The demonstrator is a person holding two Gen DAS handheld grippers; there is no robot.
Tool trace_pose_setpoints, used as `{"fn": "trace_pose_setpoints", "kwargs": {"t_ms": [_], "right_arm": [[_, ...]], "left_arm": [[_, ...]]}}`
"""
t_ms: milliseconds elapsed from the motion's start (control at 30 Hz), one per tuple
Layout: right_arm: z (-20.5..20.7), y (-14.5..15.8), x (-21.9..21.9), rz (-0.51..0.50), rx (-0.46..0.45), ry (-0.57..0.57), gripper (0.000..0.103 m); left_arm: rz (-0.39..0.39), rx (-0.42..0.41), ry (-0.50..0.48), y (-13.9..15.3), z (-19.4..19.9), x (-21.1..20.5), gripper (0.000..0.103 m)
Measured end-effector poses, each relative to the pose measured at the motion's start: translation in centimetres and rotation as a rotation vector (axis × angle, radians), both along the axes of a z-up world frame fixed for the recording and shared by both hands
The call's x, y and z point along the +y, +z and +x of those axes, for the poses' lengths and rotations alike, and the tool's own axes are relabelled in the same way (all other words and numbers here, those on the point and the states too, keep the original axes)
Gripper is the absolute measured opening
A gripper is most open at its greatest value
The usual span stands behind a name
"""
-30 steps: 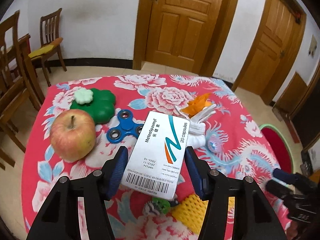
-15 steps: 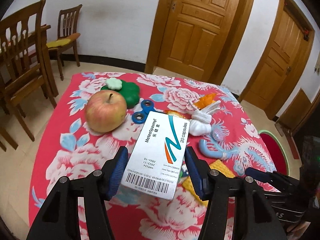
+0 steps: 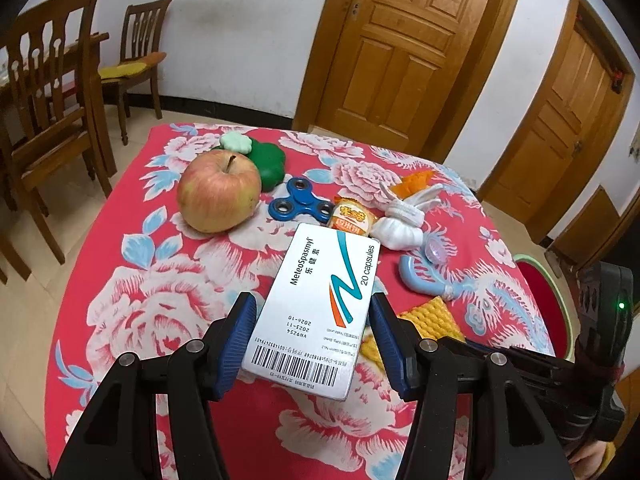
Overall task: Collect trash
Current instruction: 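Grasp the yellow foam pad with the right tool while the left tool holds the box, then carry the medicine box and yellow foam pad over the red bucket with both tools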
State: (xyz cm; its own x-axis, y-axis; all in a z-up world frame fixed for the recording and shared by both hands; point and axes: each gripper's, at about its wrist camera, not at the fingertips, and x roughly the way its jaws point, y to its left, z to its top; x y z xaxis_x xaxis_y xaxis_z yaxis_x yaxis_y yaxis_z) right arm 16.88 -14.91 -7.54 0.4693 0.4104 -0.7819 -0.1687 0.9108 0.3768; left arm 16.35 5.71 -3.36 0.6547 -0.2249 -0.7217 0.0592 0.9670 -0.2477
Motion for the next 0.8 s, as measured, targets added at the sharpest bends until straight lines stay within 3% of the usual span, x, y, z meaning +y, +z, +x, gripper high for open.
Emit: {"fn": "trace_pose_setpoints", "kwargs": {"t_ms": [400,800], "right_arm": [[-3.6,3.1,-2.6,0.053,-0.088,-0.038,0.014],[-7.5,6.3,-8.0,0.018,-0.192,-0.163,0.014]], "left_arm": [[-0.003,-0.019,-0.042,0.8,-1.5,-2.0,0.06],[-0.001,-0.044,-0.107,2.2,-3.7,-5.5,0.06]]}}
